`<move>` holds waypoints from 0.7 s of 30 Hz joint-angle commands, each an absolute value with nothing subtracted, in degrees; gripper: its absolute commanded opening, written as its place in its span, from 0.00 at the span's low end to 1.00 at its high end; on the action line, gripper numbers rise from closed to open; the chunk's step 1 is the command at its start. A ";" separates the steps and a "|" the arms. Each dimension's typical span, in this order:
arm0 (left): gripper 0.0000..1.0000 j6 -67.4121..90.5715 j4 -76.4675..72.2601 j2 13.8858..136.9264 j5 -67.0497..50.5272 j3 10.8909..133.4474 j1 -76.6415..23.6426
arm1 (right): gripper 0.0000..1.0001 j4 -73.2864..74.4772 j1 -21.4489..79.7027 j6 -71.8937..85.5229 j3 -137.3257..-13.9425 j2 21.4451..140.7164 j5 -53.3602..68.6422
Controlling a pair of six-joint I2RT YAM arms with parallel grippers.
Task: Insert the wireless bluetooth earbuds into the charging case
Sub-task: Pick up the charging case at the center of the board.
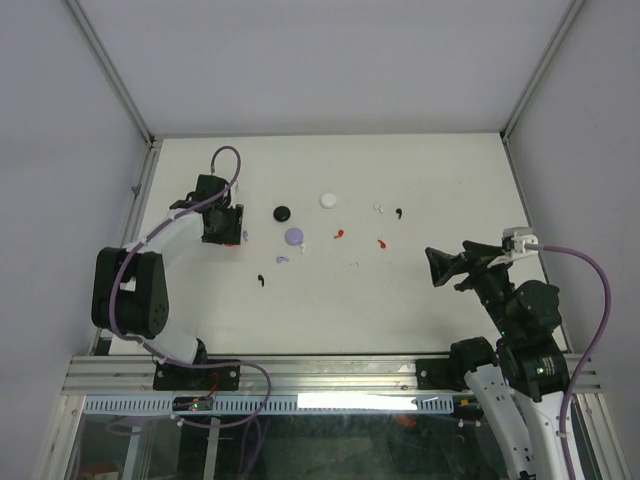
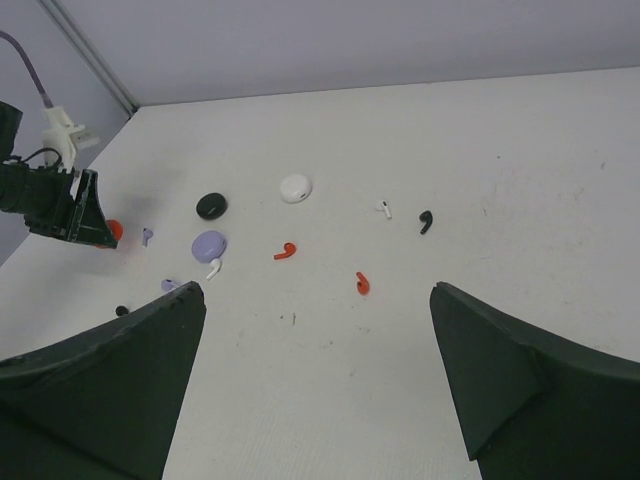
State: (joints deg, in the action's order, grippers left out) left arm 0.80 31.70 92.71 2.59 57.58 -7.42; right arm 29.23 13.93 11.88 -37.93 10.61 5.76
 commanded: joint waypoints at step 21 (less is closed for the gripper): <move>0.34 16.65 6.79 63.90 5.09 44.56 -37.82 | 0.99 14.60 14.33 18.10 -42.27 37.44 33.02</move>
